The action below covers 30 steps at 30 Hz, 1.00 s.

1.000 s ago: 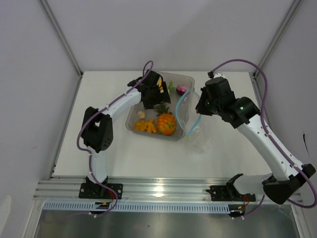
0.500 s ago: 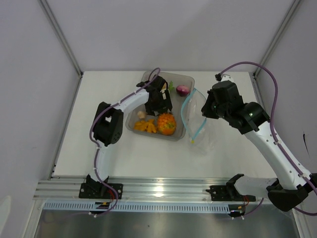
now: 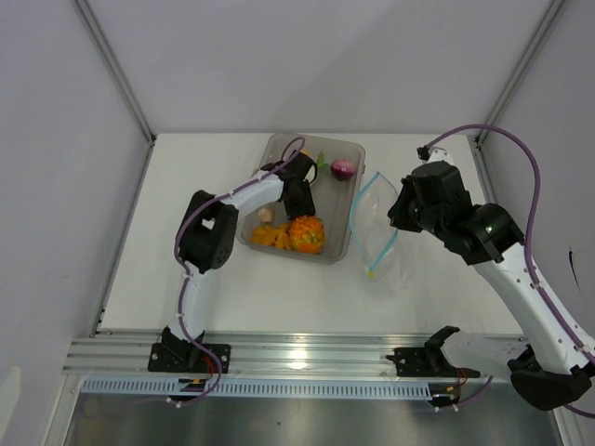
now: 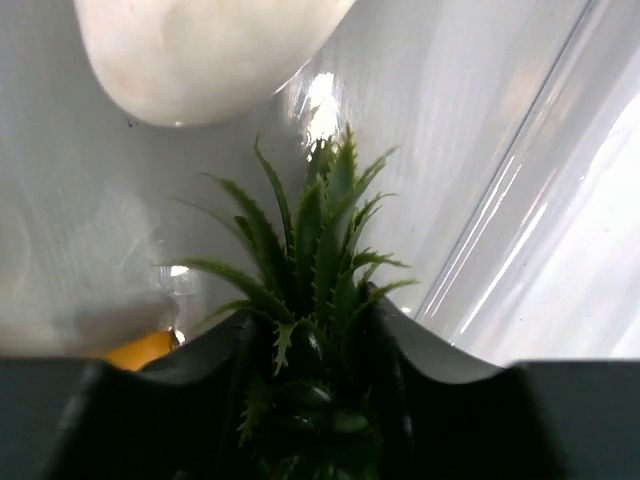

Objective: Place the food in the zip-top bag and seal the zipper
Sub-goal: Pick up the fake fruit from the bin.

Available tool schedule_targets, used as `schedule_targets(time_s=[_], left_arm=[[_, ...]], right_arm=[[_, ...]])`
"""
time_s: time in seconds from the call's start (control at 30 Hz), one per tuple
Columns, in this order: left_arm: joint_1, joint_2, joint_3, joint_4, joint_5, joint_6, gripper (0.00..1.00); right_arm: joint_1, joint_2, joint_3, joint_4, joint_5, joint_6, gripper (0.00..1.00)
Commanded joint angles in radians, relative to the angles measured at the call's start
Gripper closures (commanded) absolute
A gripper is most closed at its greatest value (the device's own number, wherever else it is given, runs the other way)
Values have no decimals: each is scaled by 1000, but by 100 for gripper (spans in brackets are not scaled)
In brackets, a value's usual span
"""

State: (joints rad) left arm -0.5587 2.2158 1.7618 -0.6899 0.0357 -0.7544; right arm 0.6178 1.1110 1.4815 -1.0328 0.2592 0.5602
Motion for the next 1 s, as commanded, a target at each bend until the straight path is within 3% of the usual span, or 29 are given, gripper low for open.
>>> schedule_targets(time_s=[0.0, 0.23, 0.4, 0.6, 0.8, 0.97], left_arm=[[3, -91, -88, 73, 18, 10, 62], [16, -246, -168, 101, 24, 26, 68], [16, -445, -202, 115, 43, 55, 75], [13, -723, -297, 251, 107, 46, 78], [-3, -934, -459, 556, 249, -58, 78], [-82, -1027, -608, 872, 247, -62, 80]], right_arm=[[-1, -16, -13, -7, 25, 20, 100], [0, -31, -69, -4, 28, 27, 100], [0, -27, -98, -7, 28, 38, 100], [7, -8, -101, -19, -9, 55, 100], [17, 7, -105, -18, -60, 70, 100], [22, 15, -109, 10, -149, 92, 100]])
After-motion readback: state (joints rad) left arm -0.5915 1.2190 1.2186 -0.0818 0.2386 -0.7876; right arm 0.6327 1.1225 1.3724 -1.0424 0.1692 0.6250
